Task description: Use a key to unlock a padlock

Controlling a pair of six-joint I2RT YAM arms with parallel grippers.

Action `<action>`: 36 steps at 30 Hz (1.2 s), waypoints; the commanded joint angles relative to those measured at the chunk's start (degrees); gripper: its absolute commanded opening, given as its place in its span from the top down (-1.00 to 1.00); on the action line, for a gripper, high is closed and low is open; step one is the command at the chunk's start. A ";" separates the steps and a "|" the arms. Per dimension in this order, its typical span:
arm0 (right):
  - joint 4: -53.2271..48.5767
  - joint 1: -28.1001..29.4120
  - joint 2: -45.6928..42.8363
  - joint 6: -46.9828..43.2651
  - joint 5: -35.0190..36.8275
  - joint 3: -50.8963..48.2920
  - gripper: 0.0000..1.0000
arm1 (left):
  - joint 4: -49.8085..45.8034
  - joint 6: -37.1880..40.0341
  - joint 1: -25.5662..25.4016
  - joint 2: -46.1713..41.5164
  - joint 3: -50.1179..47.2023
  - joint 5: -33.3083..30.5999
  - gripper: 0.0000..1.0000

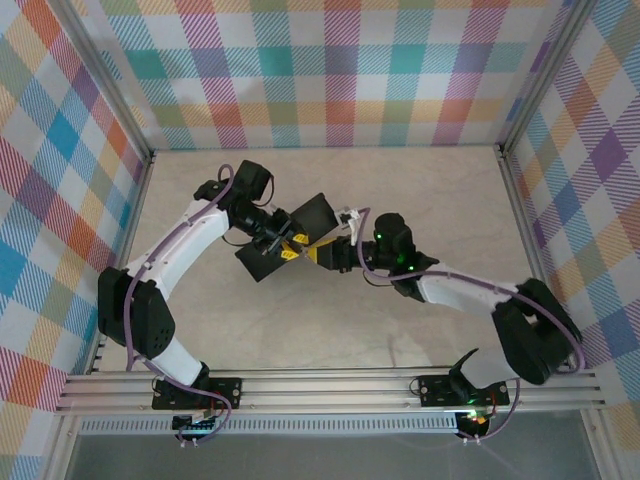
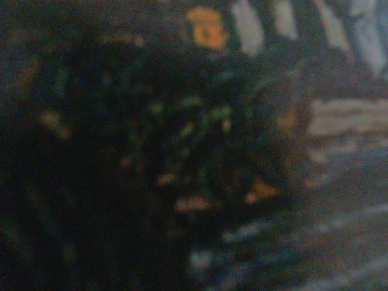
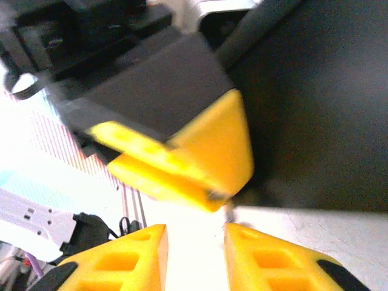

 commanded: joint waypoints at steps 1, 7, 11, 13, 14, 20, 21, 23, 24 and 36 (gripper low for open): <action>-11.49 0.62 -6.77 -9.12 5.42 -0.86 0.39 | 3.88 0.52 1.84 0.57 -0.83 -0.24 1.00; -22.79 2.90 -9.49 -24.01 19.29 1.47 0.36 | 2.41 1.18 1.84 0.79 0.16 0.77 1.00; -19.30 8.77 -6.66 -36.15 30.45 3.02 0.31 | 0.18 1.25 1.84 0.14 0.86 0.19 1.00; -14.75 11.93 -4.61 -43.77 36.32 3.23 0.31 | -0.39 1.14 1.84 -0.35 0.79 -0.08 1.00; -13.11 12.87 -3.75 -45.67 38.22 3.47 0.31 | -0.66 1.14 1.89 -0.57 0.73 -0.20 1.00; -3.93 17.12 2.22 -59.65 47.55 3.57 0.27 | -0.64 0.47 1.85 -2.22 -1.08 0.13 1.00; -2.32 17.60 3.32 -62.06 49.10 3.41 0.26 | -0.55 0.20 1.89 -2.66 -1.40 0.09 1.00; 1.02 18.17 4.65 -65.00 50.81 2.60 0.26 | -0.44 -0.15 1.84 -3.44 -1.93 0.23 1.00; 2.79 18.19 4.94 -65.72 51.16 2.03 0.25 | -0.64 -0.09 1.91 -3.77 -1.88 0.14 1.00; 7.83 18.38 4.42 -64.60 51.47 -0.36 0.25 | 2.01 -1.96 1.76 -3.61 -2.42 0.58 1.00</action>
